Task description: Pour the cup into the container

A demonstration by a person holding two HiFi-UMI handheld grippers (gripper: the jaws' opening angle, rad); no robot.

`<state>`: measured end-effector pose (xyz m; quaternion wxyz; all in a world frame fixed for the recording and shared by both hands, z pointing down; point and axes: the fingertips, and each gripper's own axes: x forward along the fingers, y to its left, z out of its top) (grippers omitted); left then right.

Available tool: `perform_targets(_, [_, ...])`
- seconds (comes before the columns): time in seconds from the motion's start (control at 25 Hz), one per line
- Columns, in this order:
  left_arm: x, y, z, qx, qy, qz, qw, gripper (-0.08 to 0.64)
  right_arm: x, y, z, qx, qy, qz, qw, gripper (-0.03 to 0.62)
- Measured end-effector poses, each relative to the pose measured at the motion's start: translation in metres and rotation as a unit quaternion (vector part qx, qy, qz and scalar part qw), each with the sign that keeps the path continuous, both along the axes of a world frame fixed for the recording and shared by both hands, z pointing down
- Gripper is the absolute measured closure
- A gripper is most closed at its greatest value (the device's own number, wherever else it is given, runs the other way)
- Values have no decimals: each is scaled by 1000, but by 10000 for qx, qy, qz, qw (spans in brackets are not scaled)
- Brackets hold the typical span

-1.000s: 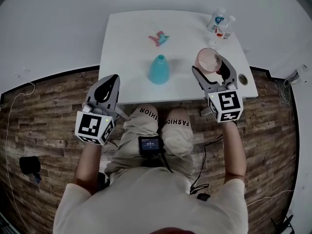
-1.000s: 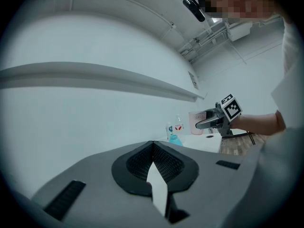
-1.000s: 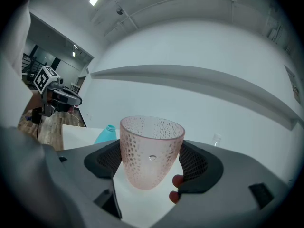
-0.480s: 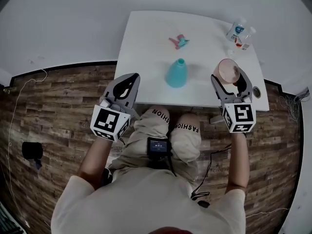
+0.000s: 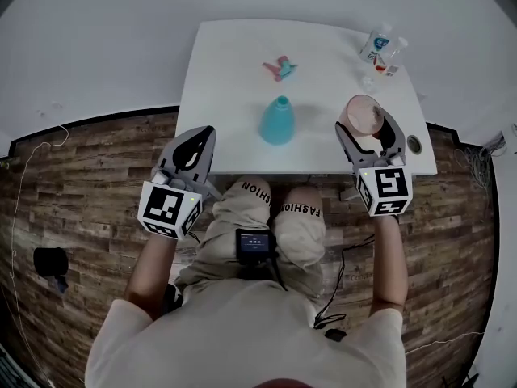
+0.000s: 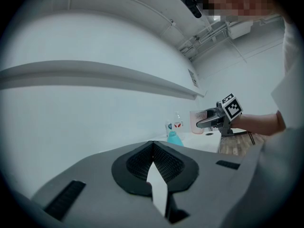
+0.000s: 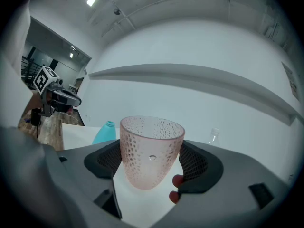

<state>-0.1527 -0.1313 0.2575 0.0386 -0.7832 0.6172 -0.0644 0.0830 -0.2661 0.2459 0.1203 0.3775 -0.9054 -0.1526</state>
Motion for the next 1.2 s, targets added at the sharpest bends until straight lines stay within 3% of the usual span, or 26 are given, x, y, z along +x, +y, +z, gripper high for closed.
perform_targets(0.6, [7, 4, 12, -81, 44, 29, 10000, 549, 11, 3, 12, -89, 2, 85, 9999, 218])
perform_targets(1.2, [-5, 4, 9, -49, 60, -33, 10000, 549, -2, 0, 10, -76, -24, 52, 10000, 218])
